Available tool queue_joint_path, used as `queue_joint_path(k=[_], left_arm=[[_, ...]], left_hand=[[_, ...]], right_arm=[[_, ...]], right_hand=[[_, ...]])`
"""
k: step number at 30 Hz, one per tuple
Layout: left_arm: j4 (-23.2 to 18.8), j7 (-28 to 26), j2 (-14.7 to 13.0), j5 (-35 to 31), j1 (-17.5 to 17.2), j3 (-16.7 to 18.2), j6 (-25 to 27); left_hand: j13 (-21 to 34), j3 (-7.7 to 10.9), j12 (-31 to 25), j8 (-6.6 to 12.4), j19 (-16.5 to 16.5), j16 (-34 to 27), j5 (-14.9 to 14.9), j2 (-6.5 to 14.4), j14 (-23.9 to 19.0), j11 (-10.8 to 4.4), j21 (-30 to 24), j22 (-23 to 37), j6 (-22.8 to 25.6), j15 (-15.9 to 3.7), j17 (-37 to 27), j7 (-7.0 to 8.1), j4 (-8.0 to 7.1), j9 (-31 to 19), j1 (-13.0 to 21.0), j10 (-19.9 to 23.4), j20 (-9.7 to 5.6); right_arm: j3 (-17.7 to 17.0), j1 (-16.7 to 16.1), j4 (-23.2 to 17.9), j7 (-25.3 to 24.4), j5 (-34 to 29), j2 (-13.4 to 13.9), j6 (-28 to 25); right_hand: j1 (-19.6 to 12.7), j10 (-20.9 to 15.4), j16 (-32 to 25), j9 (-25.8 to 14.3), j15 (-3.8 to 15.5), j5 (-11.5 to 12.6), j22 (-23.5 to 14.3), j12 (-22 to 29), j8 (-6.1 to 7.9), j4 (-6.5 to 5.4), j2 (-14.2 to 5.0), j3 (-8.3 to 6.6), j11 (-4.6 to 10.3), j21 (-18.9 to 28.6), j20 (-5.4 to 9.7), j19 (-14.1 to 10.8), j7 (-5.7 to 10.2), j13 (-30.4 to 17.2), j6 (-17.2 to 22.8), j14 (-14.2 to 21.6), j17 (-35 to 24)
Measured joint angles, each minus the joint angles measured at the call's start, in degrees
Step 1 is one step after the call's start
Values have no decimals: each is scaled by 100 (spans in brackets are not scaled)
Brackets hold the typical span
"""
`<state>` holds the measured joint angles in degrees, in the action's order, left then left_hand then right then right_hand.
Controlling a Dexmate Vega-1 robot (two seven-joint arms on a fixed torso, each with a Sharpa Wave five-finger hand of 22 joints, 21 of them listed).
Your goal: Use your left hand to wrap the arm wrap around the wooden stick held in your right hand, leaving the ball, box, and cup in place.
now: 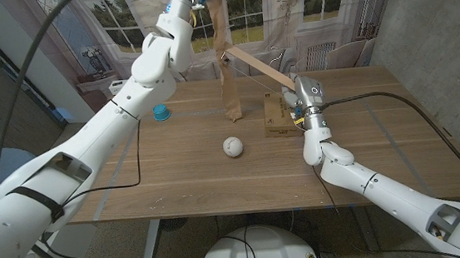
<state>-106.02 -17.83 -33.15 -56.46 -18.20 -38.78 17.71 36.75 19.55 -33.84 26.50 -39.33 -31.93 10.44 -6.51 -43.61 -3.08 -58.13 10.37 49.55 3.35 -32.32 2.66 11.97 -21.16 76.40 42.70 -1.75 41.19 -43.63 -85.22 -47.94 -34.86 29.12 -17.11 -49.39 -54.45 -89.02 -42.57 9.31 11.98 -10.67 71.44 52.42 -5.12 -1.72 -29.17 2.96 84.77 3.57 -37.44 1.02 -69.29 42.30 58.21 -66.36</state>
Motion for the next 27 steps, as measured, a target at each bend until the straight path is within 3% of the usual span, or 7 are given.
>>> queue_joint_path(k=[12,27], left_arm=[[-146,137,12,-97,68,23,-126],[-791,460,-41,-430,-35,149,-205]], left_hand=[[35,0,22,-41,0,19,-11,0,-15,-4,-38,-1,0,15,-34,0,0,0,0,4,0],[40,0,47,-20,0,50,-23,0,-21,-5,-82,-38,0,21,-169,0,0,6,0,70,0]], right_arm=[[255,450,527,33,38,-212,-71],[411,749,897,30,215,-316,-125]], right_hand=[[0,21,0,3,0,0,0,0,37,9,0,9,21,43,1,-1,0,8,0,0,0],[0,41,0,29,0,0,28,61,83,17,0,17,42,65,-9,50,0,42,0,0,0]])
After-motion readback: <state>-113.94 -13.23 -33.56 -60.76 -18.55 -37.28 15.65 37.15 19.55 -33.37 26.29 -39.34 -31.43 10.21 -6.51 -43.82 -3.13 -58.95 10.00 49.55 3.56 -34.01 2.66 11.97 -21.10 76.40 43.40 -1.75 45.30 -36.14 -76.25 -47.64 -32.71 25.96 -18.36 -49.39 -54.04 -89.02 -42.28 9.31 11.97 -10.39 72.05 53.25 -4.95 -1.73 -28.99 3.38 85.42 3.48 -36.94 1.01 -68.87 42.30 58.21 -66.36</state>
